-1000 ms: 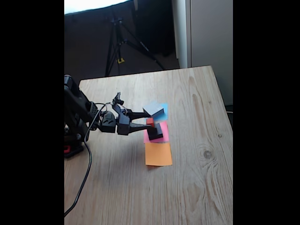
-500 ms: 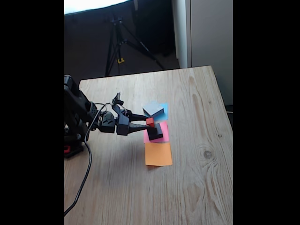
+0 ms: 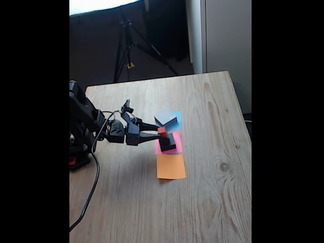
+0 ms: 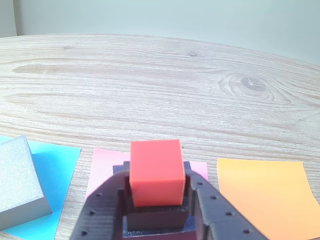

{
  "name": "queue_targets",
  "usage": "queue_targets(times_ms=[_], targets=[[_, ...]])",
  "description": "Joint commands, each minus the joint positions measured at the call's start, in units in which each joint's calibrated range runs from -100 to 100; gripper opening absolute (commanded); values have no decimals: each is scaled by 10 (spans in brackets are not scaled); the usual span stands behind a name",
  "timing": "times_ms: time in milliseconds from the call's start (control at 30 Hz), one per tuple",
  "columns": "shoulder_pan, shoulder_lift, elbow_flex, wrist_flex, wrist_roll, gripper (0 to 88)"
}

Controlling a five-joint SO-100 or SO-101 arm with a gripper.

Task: Tower of hanoi

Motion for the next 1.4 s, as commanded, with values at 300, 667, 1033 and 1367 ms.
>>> queue_targets(times_ms=[300, 667, 1033, 1367], targets=[[-8, -61, -1, 15, 9, 43], [-11, -244, -187, 397, -28, 41], [-23, -326, -591, 974, -53, 37], [-89, -333, -897, 1290, -72, 34]])
